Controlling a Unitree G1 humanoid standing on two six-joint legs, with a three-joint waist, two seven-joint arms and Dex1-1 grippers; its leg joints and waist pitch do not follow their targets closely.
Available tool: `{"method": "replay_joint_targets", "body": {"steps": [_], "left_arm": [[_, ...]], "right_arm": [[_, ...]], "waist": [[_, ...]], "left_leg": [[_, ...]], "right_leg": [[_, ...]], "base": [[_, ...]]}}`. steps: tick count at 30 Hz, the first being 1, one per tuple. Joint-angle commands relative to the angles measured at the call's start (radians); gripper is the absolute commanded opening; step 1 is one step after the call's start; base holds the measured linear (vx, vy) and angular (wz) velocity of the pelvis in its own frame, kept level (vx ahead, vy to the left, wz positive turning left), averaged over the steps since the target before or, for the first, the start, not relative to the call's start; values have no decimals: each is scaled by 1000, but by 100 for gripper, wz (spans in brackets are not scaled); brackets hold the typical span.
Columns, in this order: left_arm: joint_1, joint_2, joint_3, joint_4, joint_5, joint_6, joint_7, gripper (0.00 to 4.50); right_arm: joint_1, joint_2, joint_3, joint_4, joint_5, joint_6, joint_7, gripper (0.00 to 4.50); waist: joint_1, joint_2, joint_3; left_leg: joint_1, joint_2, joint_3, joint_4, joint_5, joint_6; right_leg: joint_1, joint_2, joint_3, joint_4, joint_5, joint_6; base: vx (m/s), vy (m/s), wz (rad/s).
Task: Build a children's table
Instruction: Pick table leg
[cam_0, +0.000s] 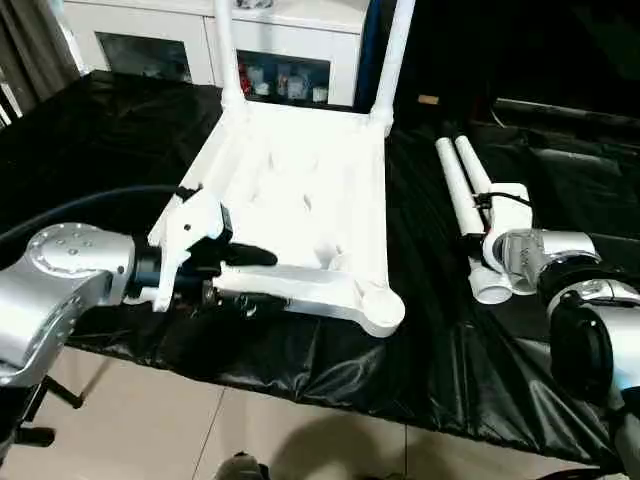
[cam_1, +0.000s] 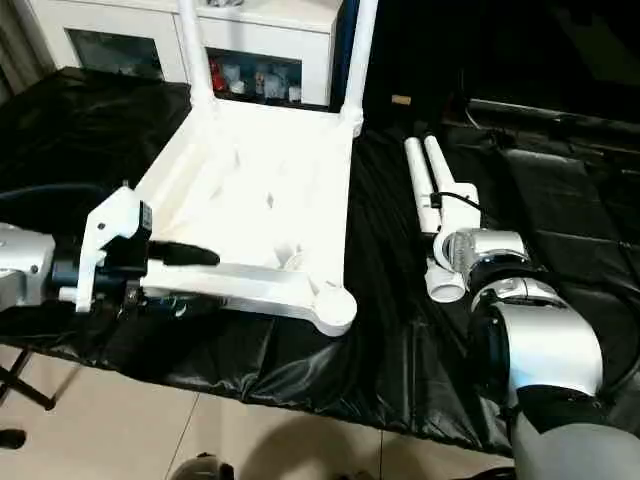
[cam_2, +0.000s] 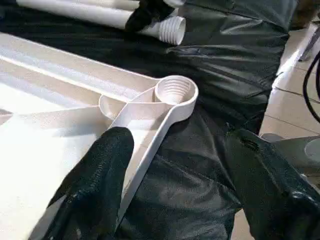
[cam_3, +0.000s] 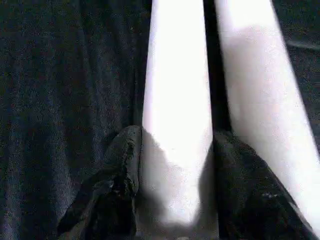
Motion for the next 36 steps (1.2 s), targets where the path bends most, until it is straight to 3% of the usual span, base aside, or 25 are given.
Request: {"method": "replay_joint_targets", "body": {"steps": [1, 6, 7, 8, 10, 11, 12, 14, 16, 18, 19, 20, 21, 22, 23, 24, 25, 27, 29, 30, 31, 34, 36], "left_arm": [[-21, -18, -12, 23, 20, -26, 11, 335], [-60, -100, -25, 144, 78, -94, 95, 335], [-88, -147, -34, 211, 115, -135, 156, 335], [-115, -190, -40, 269, 147, -165, 219, 335], [-142, -232, -38, 321, 164, -177, 276, 335], [-157, -255, -37, 350, 173, -184, 306, 335], [-176, -288, -33, 384, 173, -182, 338, 352], [-189, -308, -32, 407, 172, -181, 353, 369], [-230, -391, -8, 455, 139, -133, 411, 389], [-244, -419, -1, 470, 130, -117, 428, 405], [-288, -505, 37, 528, 112, -111, 504, 414], [-288, -505, 37, 528, 112, -111, 504, 417], [-302, -528, 51, 544, 100, -109, 521, 423], [-328, -574, 84, 573, 66, -99, 546, 435], [-358, -634, 133, 600, 0, -80, 559, 435], [-372, -664, 160, 607, -42, -60, 563, 445], [-386, -686, 178, 621, -64, -52, 568, 449], [-401, -730, 213, 634, -114, -24, 595, 450], [-407, -760, 234, 640, -136, -10, 611, 450], [-407, -760, 234, 640, -136, -10, 612, 450], [-406, -769, 238, 640, -135, -6, 621, 450], [-407, -783, 251, 642, -139, 7, 635, 450], [-407, -786, 250, 644, -130, 15, 648, 450]], "right_arm": [[7, -10, -28, -8, 21, -19, -25, 184], [-24, -7, -111, -25, 104, -58, -18, 184], [-40, -1, -138, -38, 135, -78, 7, 184], [-52, 6, -160, -51, 161, -109, 27, 184], [-58, 15, -179, -65, 185, -114, 53, 184], [-61, 20, -190, -72, 198, -117, 67, 184], [-62, 29, -203, -84, 215, -120, 83, 184], [-62, 34, -209, -90, 224, -122, 93, 184], [-32, 67, -188, -159, 239, -136, 208, 184], [-20, 78, -179, -185, 243, -138, 246, 184], [65, 127, -147, -361, 301, -84, 367, 184], [65, 127, -147, -361, 301, -84, 367, 184], [94, 141, -136, -420, 323, -62, 405, 184], [155, 162, -106, -538, 367, -17, 472, 184], [248, 185, -57, -705, 427, 39, 548, 184], [292, 192, -35, -777, 457, 64, 574, 183], [316, 195, -26, -816, 474, 76, 592, 183], [372, 202, -11, -913, 524, 114, 608, 183], [435, 203, 19, -1019, 558, 151, 633, 183], [436, 203, 20, -1021, 559, 152, 634, 183], [472, 201, 42, -1081, 575, 172, 652, 182], [503, 210, 49, -1136, 573, 193, 652, 182], [521, 214, 52, -1170, 573, 208, 644, 182]], "waist": [[-1, -8, -77], [-12, -3, -79], [-15, -2, -81], [-17, 5, -81], [-25, -1, -85], [-30, -6, -82], [-33, 8, -87], [-43, 2, -87], [-52, 10, -93], [-57, 4, -94], [-61, 21, -92], [-63, 13, -90], [-60, 19, -99], [-65, 13, -94], [-59, 18, -94], [-56, 15, -95], [-53, 15, -99], [-56, 14, -96], [-56, 12, -88], [-56, 12, -88], [-58, 12, -86], [-64, 9, -85], [-68, 9, -86]], "left_leg": [[11, 7, 2, -68, -248, -74], [15, 6, 5, -65, -256, -71], [13, 4, 5, -65, -252, -67], [18, 5, 5, -62, -269, -67], [11, 7, 1, -64, -241, -65], [9, 2, 5, -63, -243, -58], [16, 4, 3, -59, -239, -56], [8, 3, 3, -59, -212, -43], [7, 2, 5, -53, -176, -23], [5, 2, 5, -52, -157, -3], [8, 2, 6, -50, -163, 7], [7, -2, 9, -50, -160, 21], [7, 3, 1, -50, -134, 27], [4, -2, 5, -51, -132, 38], [9, 0, 6, -49, -139, 52], [8, 0, 4, -48, -123, 57], [9, 5, 2, -49, -119, 69], [10, 4, 3, -50, -153, 56], [15, 3, 1, -55, -197, 39], [15, 3, 1, -55, -197, 39], [16, 3, -1, -59, -215, 28], [12, 3, -5, -63, -216, 22], [17, 5, -5, -62, -215, 18]], "right_leg": [[59, -50, 39, -67, -278, -148], [56, -45, 41, -71, -264, -140], [58, -43, 40, -70, -257, -140], [55, -43, 42, -72, -264, -135], [65, -48, 40, -67, -245, -140], [63, -41, 39, -72, -243, -138], [62, -44, 41, -67, -224, -147], [67, -43, 39, -67, -188, -166], [73, -41, 39, -62, -102, -198], [77, -42, 37, -60, -79, -223], [75, -40, 38, -67, -74, -228], [80, -34, 38, -72, -58, -221], [85, -42, 36, -60, -31, -235], [86, -35, 35, -68, -32, -232], [88, -36, 36, -75, -28, -231], [92, -37, 37, -70, -10, -230], [89, -39, 32, -67, -12, -254], [86, -42, 32, -80, -99, -249], [82, -42, 31, -96, -217, -211], [82, -42, 31, -96, -217, -211], [83, -40, 28, -105, -287, -170], [82, -40, 26, -111, -322, -137], [76, -41, 28, -113, -323, -142]], "base": [[0, 0, 0], [0, 0, 0], [0, 0, 0], [0, 0, 0], [0, 0, 0], [0, 0, 0], [0, 0, 0], [0, 0, 0], [0, 0, 0], [0, 0, 0], [0, 0, 0], [0, 0, 0], [0, 0, 0], [0, 0, 0], [0, 0, 0], [0, 0, 0], [0, 0, 0], [0, 0, 0], [0, 0, 0], [0, 0, 0], [0, 0, 0], [0, 0, 0], [0, 0, 0]]}}
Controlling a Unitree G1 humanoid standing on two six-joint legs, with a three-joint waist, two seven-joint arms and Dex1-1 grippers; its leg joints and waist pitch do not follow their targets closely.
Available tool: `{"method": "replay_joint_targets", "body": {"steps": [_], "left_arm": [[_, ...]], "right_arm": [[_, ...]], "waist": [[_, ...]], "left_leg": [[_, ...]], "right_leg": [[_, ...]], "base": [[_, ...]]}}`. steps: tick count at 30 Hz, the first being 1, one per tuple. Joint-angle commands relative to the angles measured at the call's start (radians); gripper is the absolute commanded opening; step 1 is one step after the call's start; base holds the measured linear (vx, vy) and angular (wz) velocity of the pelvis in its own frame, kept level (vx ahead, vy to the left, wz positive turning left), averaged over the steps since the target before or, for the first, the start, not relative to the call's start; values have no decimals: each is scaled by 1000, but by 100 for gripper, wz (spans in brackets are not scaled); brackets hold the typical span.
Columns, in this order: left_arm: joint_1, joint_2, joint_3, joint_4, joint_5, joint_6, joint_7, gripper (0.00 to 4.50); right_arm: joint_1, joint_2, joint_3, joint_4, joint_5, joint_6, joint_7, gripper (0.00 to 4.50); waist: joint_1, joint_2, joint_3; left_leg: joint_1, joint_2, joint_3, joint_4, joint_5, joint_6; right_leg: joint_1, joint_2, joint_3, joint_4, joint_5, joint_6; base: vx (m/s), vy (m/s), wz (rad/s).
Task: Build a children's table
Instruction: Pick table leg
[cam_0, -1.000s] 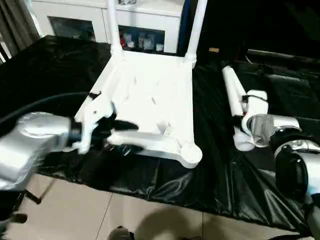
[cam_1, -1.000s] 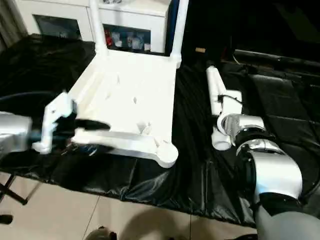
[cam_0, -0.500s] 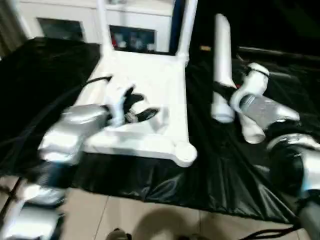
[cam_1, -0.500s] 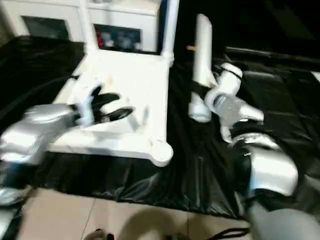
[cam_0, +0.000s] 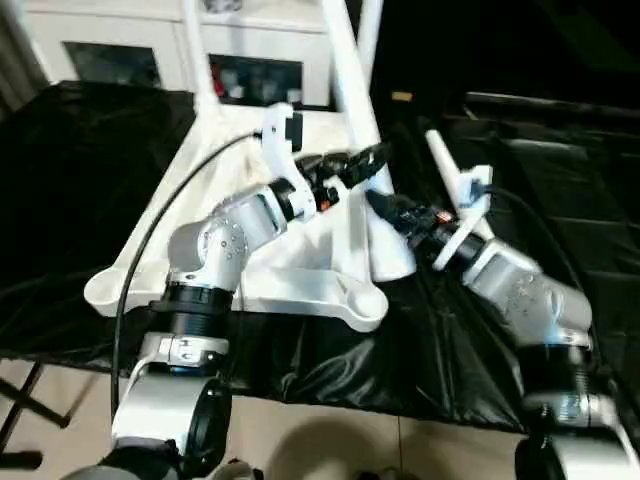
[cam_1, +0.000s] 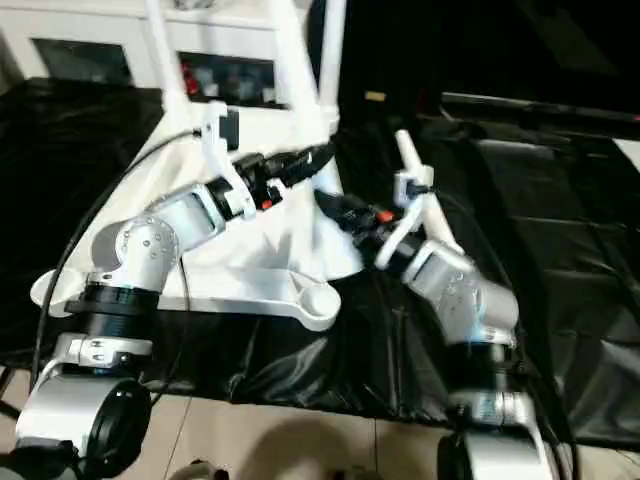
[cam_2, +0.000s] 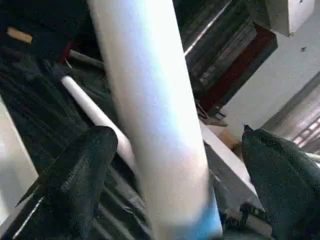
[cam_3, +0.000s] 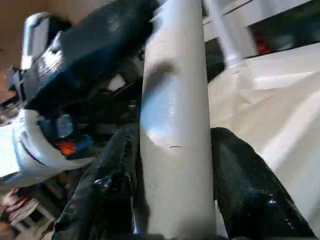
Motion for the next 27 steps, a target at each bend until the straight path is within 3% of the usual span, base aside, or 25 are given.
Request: {"method": "replay_joint_targets", "body": {"steps": [1, 4, 9, 10, 12, 13, 14, 15, 16, 18, 19, 20, 21, 22, 23, 27], "left_arm": [[-9, -1, 3, 4, 13, 16, 25, 450], [-13, -8, 12, 18, 29, 33, 82, 450], [-23, -23, 67, 12, 2, 46, 184, 450], [-30, -44, 106, 9, -9, 51, 248, 422], [-35, -72, 138, 5, -15, 35, 316, 416], [-37, -90, 156, 3, -11, 12, 367, 416], [-39, -101, 167, 2, -9, 2, 398, 412], [-40, -110, 168, 2, 3, -9, 423, 412], [-42, -117, 162, 4, 22, -28, 444, 381], [-44, -128, 166, 6, 34, -53, 478, 372], [-46, -130, 162, 8, 43, -60, 488, 372], [-48, -131, 161, 8, 49, -60, 496, 366], [-48, -131, 161, 8, 49, -60, 496, 350], [-51, -139, 171, 9, 61, -78, 532, 350], [-56, -143, 178, 9, 60, -69, 537, 329], [-54, -154, 180, 0, 57, -65, 548, 318]], "right_arm": [[14, 1, 5, -57, 14, 22, -5, 182], [33, 9, 13, -107, 11, 40, -37, 182], [39, 16, 64, -155, -42, 16, -120, 182], [33, 43, 90, -168, -97, -25, -173, 182], [30, 77, 139, -192, -156, -56, -224, 182], [25, 96, 163, -196, -195, -69, -269, 182], [24, 108, 188, -205, -220, -75, -291, 182], [19, 122, 217, -208, -262, -96, -330, 182], [10, 139, 254, -210, -312, -123, -378, 182], [1, 157, 276, -214, -340, -132, -426, 182], [-4, 159, 298, -219, -369, -147, -449, 182], [-6, 160, 313, -223, -390, -157, -466, 182], [-6, 160, 313, -223, -390, -157, -466, 182], [-14, 171, 320, -219, -410, -166, -496, 182], [-21, 178, 322, -212, -435, -184, -518, 182], [-26, 187, 330, -205, -457, -196, -533, 182]], "waist": [[0, -2, -85], [-2, 0, -83], [-4, 0, -87], [-6, -2, -86], [-11, 0, -85], [-12, 5, -86], [-18, 1, -84], [-17, 9, -85], [-21, 13, -84], [-23, 9, -85], [-25, 18, -84], [-26, 13, -85], [-26, 13, -85], [-27, 21, -84], [-29, 17, -86], [-28, 19, -85]], "left_leg": [[16, 6, 1, -68, -219, 14], [21, 9, -1, -71, -235, 7], [15, 8, -2, -73, -191, 1], [13, 8, -1, -71, -193, -2], [13, 6, -1, -72, -200, -4], [12, 6, -2, -71, -197, -7], [12, 5, -2, -74, -205, -8], [14, 5, -3, -73, -210, -10], [14, 5, -4, -75, -209, -17], [15, 4, -4, -76, -220, -16], [15, 4, -5, -77, -225, -18], [15, 4, -5, -77, -225, -20], [15, 4, -5, -77, -225, -20], [15, 5, -6, -78, -233, -23], [15, 3, -6, -77, -236, -23], [16, 3, -5, -77, -242, -20]], "right_leg": [[64, -44, 32, -98, -330, -150], [63, -45, 32, -99, -328, -146], [68, -47, 33, -92, -257, -161], [67, -48, 33, -92, -260, -159], [66, -49, 33, -97, -287, -149], [67, -50, 33, -96, -284, -146], [65, -47, 33, -100, -293, -138], [65, -48, 33, -101, -298, -134], [64, -45, 33, -100, -289, -129], [63, -43, 33, -101, -284, -122], [64, -43, 34, -102, -272, -120], [65, -42, 34, -100, -257, -119], [65, -42, 34, -100, -257, -119], [65, -41, 35, -99, -240, -119], [66, -41, 35, -97, -231, -122], [66, -41, 35, -97, -224, -125]], "base": [[0, 0, 0], [0, 0, 0], [0, 0, 0], [0, 0, 0], [0, 0, 0], [0, 0, 0], [0, 0, 0], [0, 0, 0], [0, 0, 0], [0, 0, 0], [0, 0, 0], [0, 0, 0], [0, 0, 0], [0, 0, 0], [0, 0, 0], [0, 0, 0]]}}
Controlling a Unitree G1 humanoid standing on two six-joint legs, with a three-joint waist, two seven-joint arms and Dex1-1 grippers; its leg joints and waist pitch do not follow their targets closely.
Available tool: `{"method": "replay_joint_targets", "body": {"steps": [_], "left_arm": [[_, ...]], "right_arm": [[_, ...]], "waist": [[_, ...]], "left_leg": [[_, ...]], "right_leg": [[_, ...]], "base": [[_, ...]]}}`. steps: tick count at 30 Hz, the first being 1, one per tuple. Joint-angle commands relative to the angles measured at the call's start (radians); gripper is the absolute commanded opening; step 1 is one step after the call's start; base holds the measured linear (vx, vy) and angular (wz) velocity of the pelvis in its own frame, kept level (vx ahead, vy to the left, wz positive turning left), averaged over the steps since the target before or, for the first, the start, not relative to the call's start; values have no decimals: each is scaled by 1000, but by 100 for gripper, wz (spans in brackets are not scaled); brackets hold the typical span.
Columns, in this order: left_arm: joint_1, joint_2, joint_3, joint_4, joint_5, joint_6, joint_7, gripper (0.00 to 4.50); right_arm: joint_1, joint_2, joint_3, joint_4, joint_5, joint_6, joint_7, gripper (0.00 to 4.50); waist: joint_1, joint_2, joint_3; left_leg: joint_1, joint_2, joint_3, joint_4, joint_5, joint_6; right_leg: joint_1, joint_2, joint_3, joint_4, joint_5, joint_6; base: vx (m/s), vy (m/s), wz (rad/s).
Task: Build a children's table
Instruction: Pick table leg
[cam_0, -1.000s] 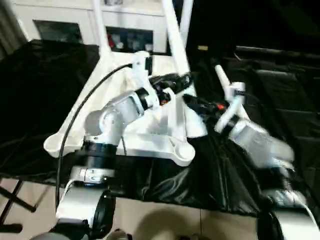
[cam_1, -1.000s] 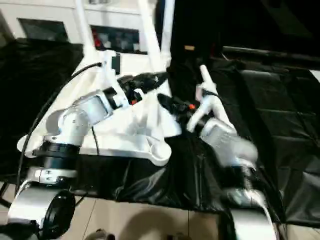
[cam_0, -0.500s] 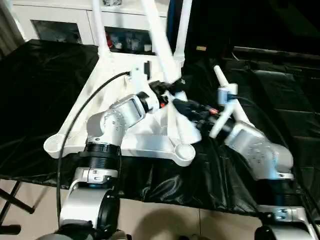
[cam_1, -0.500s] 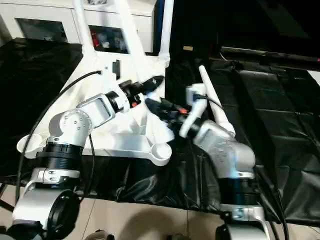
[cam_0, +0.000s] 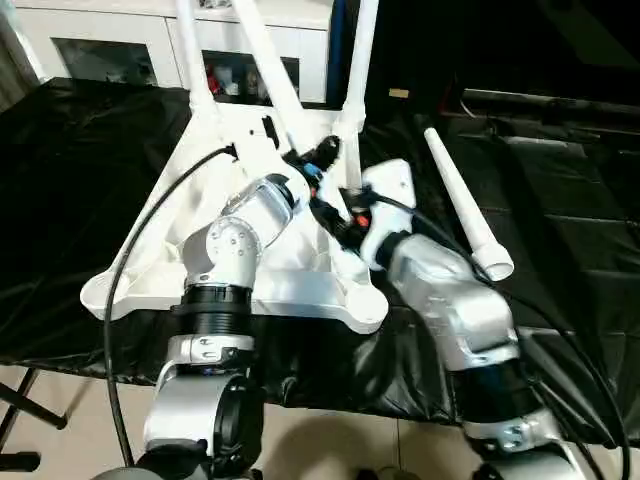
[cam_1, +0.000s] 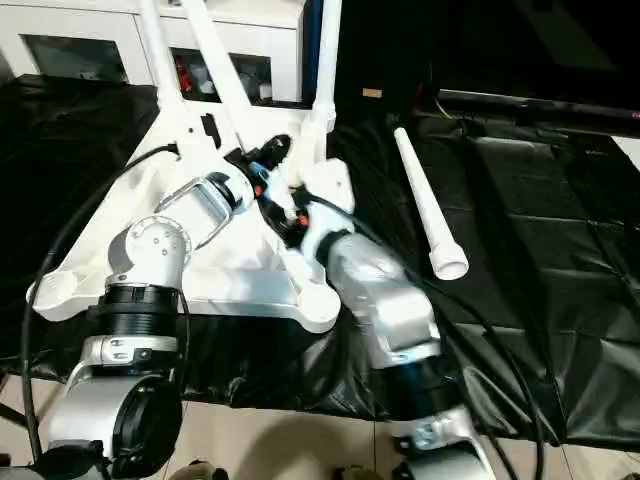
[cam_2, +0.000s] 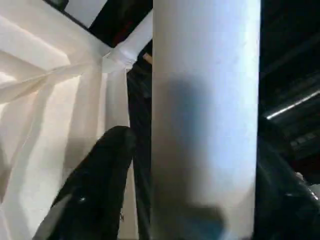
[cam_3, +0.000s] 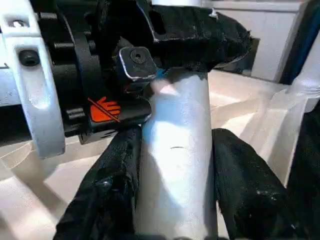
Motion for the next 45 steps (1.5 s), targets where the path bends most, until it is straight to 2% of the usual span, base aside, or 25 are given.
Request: {"method": "replay_joint_targets", "body": {"steps": [1, 4, 5, 8, 9, 10, 11, 12, 14, 15, 16, 17, 18, 19, 23, 24, 25, 26, 29, 34, 35, 36, 40, 42, 45], "left_arm": [[-9, -15, -3, 0, 8, 9, 22, 302], [-13, -24, -8, 5, 2, -5, 26, 279], [-15, -26, -13, 8, 3, -16, 22, 273], [-23, -20, -20, 10, 8, -31, -1, 242], [-24, -8, -29, 11, 16, -37, -22, 242], [-24, -8, -29, 11, 16, -37, -22, 242], [-18, 28, -43, 15, 25, -61, -94, 224], [-18, 28, -43, 15, 25, -61, -94, 205], [-18, 75, -49, 18, 18, -50, -161, 203], [-17, 91, -54, 17, 14, -44, -189, 198], [-17, 109, -58, 18, 12, -43, -219, 193], [-17, 127, -66, 20, 8, -40, -258, 190], [-17, 127, -66, 20, 8, -40, -258, 189], [-17, 162, -86, 29, 0, -28, -338, 189], [-5, 189, -113, 13, -29, -4, -461, 189], [-1, 202, -126, 4, -52, 16, -538, 189], [5, 216, -143, -6, -67, 32, -602, 189], [5, 216, -143, -6, -67, 32, -602, 189], [13, 253, -202, -31, -100, 62, -777, 189], [21, 273, -235, -59, -125, 69, -915, 188], [23, 276, -238, -66, -141, 85, -938, 188], [25, 279, -240, -71, -150, 94, -953, 188], [24, 278, -228, -75, -193, 120, -1014, 188], [25, 280, -227, -84, -230, 139, -1081, 188], [18, 274, -226, -74, -234, 136, -1104, 188]], "right_arm": [[-30, 10, 8, -26, -17, -36, -14, 182], [-42, 16, 11, -11, -27, -52, -23, 182], [-48, 20, 10, -4, -29, -62, -36, 182], [-61, 17, 3, 2, -22, -66, -29, 182], [-62, 17, -7, 3, -2, -79, -5, 182], [-62, 17, -7, 3, -2, -79, -5, 182], [-56, 5, -37, -6, 34, -63, 32, 238], [-56, 5, -37, -6, 34, -63, 32, 252], [-44, -30, -71, -42, 113, 18, 115, 254], [-42, -46, -80, -50, 140, 50, 148, 262], [-38, -81, -80, -59, 161, 76, 203, 275], [-34, -115, -82, -66, 183, 101, 254, 286], [-34, -115, -82, -66, 183, 101, 254, 292], [-30, -189, -106, -74, 257, 165, 366, 305], [-31, -235, -141, -58, 318, 203, 444, 313], [-40, -256, -154, -35, 332, 222, 473, 313], [-48, -275, -162, -17, 354, 244, 503, 313], [-48, -275, -162, -17, 354, 244, 503, 313], [-75, -321, -144, 23, 384, 310, 573, 313], [-99, -355, -111, 51, 407, 372, 640, 313], [-100, -358, -111, 50, 423, 380, 663, 313], [-101, -361, -110, 49, 432, 385, 678, 313], [-96, -368, -112, 41, 479, 365, 772, 313], [-94, -383, -103, 36, 498, 376, 823, 313], [-95, -391, -93, 40, 505, 376, 859, 313]], "waist": [[-5, 20, -86], [-10, 19, -85], [-12, 23, -85], [-16, 22, -85], [-16, 18, -85], [-16, 21, -85], [-14, 11, -85], [-14, 11, -85], [-12, 13, -86], [-11, 19, -86], [-10, 18, -86], [-11, 23, -85], [-10, 21, -87], [-8, 22, -86], [-3, 24, -88], [-1, 17, -90], [3, 22, -89], [5, 21, -89], [8, 17, -89], [7, 17, -88], [8, 12, -87], [9, 15, -88], [14, 14, -89], [16, 9, -88], [17, 8, -87]], "left_leg": [[17, 4, -4, -68, -239, -22], [16, 4, -4, -68, -246, -18], [16, 4, -4, -68, -252, -19], [16, 2, -4, -67, -260, -15], [16, 3, -4, -67, -260, -12], [15, 3, -4, -67, -256, -11], [15, 3, -3, -67, -247, -2], [15, 3, -3, -67, -247, -2], [15, 5, -3, -66, -225, 6], [15, 3, -2, -66, -218, 14], [16, 4, -2, -66, -217, 16], [17, 4, -3, -66, -218, 17], [18, 4, -3, -65, -214, 19], [19, 4, -1, -64, -210, 18], [19, 8, 0, -61, -199, 21], [18, 7, 2, -60, -192, 25], [18, 7, 2, -60, -187, 26], [19, 6, 3, -59, -187, 25], [18, 6, 3, -59, -193, 24], [17, 6, 2, -59, -190, 17], [19, 9, 4, -60, -194, 17], [19, 9, 3, -59, -192, 18], [17, 10, 5, -58, -178, 24], [17, 9, 6, -58, -179, 27], [15, 9, 5, -58, -178, 27]], "right_leg": [[62, -40, 36, -78, -212, -136], [63, -40, 35, -78, -210, -141], [62, -41, 35, -80, -217, -141], [63, -40, 34, -80, -222, -142], [63, -40, 34, -81, -224, -141], [63, -41, 35, -79, -222, -142], [64, -41, 35, -80, -221, -142], [64, -41, 35, -80, -221, -142], [65, -42, 37, -74, -194, -153], [68, -40, 37, -72, -180, -157], [69, -40, 37, -73, -174, -158], [70, -38, 36, -74, -162, -162], [72, -39, 36, -73, -156, -165], [72, -40, 36, -72, -152, -184], [70, -44, 38, -66, -131, -222], [72, -45, 38, -67, -128, -229], [73, -47, 38, -66, -139, -238], [72, -46, 38, -66, -144, -240], [73, -46, 37, -68, -175, -235], [74, -48, 37, -67, -199, -230], [72, -48, 38, -68, -204, -228], [72, -49, 38, -66, -203, -231], [71, -49, 37, -65, -188, -240], [71, -48, 37, -66, -205, -235], [72, -49, 37, -68, -223, -225]], "base": [[0, 0, 0], [0, 0, 0], [0, 0, 0], [0, 0, 0], [0, 0, 0], [0, 0, 0], [0, 0, 0], [0, 0, 0], [0, 0, 0], [0, 0, 0], [0, 0, 0], [0, 0, 0], [0, 0, 0], [0, 0, 0], [0, 0, 0], [0, 0, 0], [0, 0, 0], [0, 0, 0], [0, 0, 0], [0, 0, 0], [0, 0, 0], [0, 0, 0], [0, 0, 0], [0, 0, 0], [0, 0, 0]]}}
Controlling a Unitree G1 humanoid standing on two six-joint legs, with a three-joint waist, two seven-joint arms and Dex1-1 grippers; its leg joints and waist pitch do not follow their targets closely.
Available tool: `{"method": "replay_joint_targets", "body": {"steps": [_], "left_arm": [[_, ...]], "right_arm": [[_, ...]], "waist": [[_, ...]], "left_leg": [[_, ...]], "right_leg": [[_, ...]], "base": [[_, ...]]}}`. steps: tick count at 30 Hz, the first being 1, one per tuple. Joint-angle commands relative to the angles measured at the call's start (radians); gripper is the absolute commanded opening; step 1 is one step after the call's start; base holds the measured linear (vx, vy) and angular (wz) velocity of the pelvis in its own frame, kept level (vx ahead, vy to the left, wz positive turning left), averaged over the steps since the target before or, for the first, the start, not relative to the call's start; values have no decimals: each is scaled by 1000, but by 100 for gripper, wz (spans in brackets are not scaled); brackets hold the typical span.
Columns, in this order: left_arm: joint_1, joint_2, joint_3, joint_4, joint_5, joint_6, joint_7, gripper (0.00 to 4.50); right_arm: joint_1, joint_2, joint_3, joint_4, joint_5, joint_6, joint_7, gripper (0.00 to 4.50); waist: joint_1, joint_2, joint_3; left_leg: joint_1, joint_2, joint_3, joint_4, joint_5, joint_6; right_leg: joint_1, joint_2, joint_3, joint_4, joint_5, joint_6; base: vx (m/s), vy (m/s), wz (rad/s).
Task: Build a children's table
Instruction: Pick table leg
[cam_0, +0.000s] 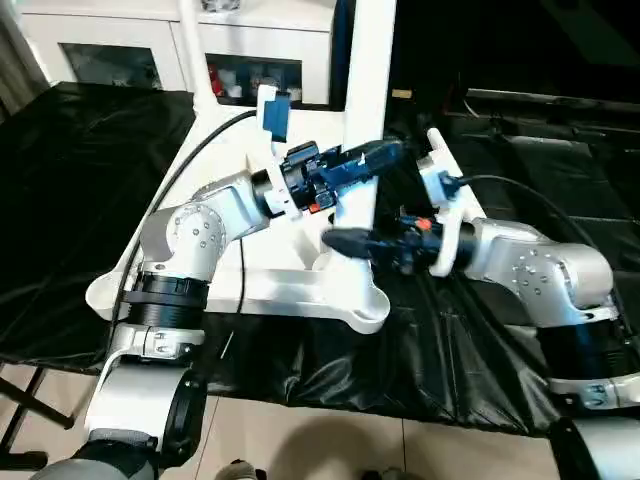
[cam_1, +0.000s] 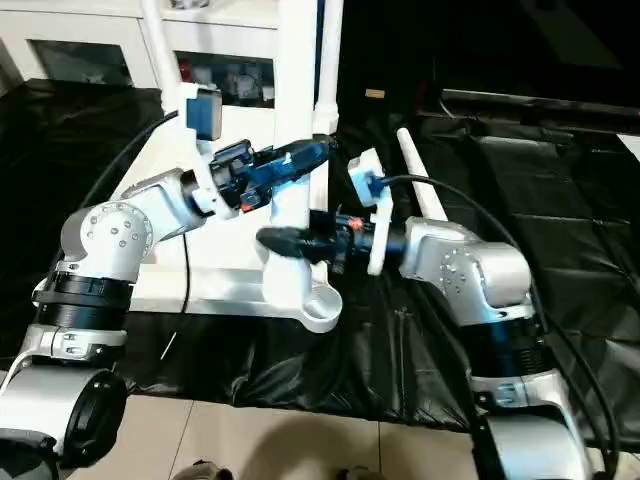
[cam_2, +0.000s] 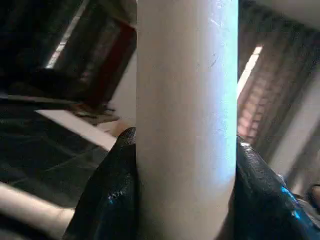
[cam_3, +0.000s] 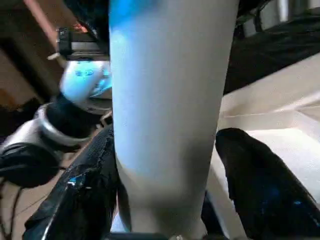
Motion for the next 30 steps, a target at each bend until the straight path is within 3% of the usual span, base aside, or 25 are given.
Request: {"method": "replay_joint_targets", "body": {"steps": [1, 4, 22, 23, 26, 28, 30], "left_arm": [[-12, -2, 3, -16, -12, 0, -25, 188], [-19, -3, 4, -7, -16, 1, -37, 188], [-32, -3, -36, 36, 7, 11, -85, 188], [-32, -3, -36, 36, 7, 11, -85, 188], [-35, -3, -37, 44, 12, 7, -87, 188], [-41, -5, -36, 59, 20, -3, -86, 188], [-46, -7, -36, 69, 24, -9, -85, 188]], "right_arm": [[-1, -16, 9, 0, 11, 4, 23, 313], [-3, -17, 11, 7, 15, 4, 38, 313], [-10, -36, 64, 31, -13, -22, 110, 313], [-10, -36, 64, 31, -13, -22, 110, 279], [-9, -38, 69, 33, -11, -20, 112, 275], [-7, -39, 71, 35, -16, -21, 118, 237], [-7, -41, 73, 37, -18, -22, 121, 234]], "waist": [[5, -3, -87], [4, -8, -87], [5, -1, -88], [4, -1, -88], [4, 1, -88], [5, 3, -88], [4, 2, -89]], "left_leg": [[14, 9, 3, -61, -177, 24], [14, 9, 3, -61, -177, 23], [15, 9, 2, -60, -179, 24], [14, 8, 2, -60, -176, 24], [13, 8, 2, -60, -177, 26], [15, 9, 1, -60, -178, 25], [14, 8, 1, -60, -177, 23]], "right_leg": [[70, -49, 36, -71, -235, -213], [70, -49, 36, -72, -250, -206], [69, -47, 34, -73, -253, -209], [70, -47, 34, -73, -247, -211], [70, -45, 33, -73, -247, -209], [70, -46, 33, -73, -246, -210], [71, -46, 33, -72, -237, -212]], "base": [[0, 0, 0], [0, 0, 0], [0, 0, 0], [0, 0, 0], [0, 0, 0], [0, 0, 0], [0, 0, 0]]}}
